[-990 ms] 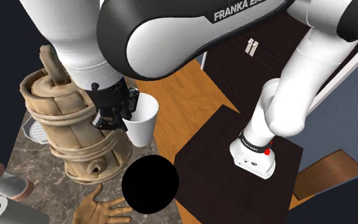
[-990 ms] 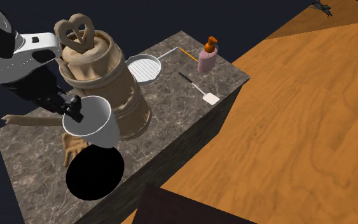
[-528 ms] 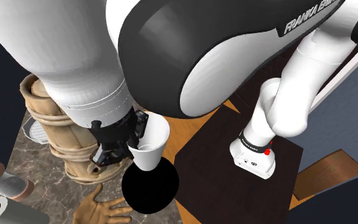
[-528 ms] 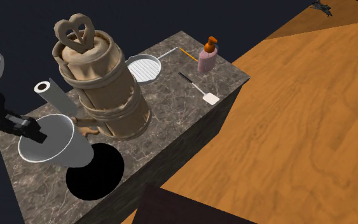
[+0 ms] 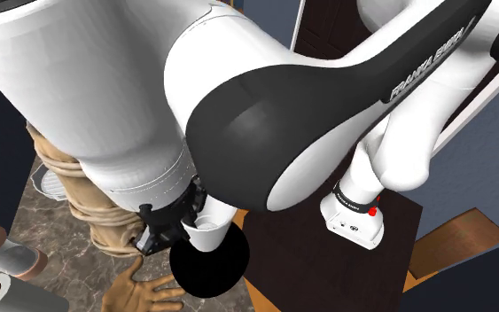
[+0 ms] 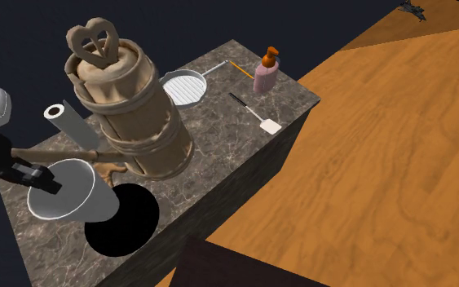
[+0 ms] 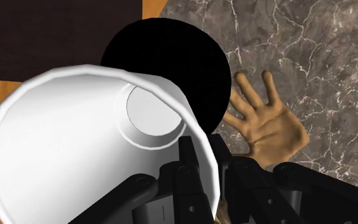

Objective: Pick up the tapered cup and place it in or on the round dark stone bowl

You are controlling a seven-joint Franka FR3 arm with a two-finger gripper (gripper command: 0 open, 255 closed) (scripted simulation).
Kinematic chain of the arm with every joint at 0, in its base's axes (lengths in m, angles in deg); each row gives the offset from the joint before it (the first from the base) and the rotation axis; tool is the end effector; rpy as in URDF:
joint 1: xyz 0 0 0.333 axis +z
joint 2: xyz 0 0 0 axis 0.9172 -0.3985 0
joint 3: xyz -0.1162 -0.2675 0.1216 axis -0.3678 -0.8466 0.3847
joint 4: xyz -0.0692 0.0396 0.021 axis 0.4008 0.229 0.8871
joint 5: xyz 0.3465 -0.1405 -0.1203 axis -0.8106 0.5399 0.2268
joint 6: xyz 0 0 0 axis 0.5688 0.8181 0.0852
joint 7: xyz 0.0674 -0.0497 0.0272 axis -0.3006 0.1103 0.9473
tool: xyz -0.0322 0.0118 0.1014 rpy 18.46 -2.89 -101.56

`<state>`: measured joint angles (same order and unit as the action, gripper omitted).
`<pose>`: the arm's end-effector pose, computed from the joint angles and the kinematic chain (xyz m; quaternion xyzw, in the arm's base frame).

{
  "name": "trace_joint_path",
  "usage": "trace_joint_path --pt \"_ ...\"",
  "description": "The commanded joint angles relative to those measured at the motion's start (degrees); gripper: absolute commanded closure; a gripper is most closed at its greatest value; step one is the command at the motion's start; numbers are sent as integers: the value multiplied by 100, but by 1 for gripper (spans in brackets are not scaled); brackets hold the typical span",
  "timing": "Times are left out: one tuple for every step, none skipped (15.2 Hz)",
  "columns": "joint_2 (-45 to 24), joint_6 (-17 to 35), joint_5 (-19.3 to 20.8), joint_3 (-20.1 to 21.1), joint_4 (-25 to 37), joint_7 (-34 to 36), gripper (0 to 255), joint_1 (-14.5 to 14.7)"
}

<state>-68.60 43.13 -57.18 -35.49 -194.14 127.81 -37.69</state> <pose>0.2195 0.5059 0.4818 0.9964 0.0518 -0.0070 0.0668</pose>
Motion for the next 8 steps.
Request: trace_joint_path --pt "-88 116 45 -10 -109 35 255 -7" --pt "-108 190 58 -7 -169 47 255 -7" --pt "-128 263 72 -3 -226 60 255 -8" --pt "-151 336 88 1 -283 74 255 -8" --pt "-174 409 104 4 -338 89 255 -9" --pt "-200 482 122 7 -392 104 255 -8" --pt "-226 554 140 5 -445 120 255 -3" --pt "-254 626 159 0 -496 136 255 5"
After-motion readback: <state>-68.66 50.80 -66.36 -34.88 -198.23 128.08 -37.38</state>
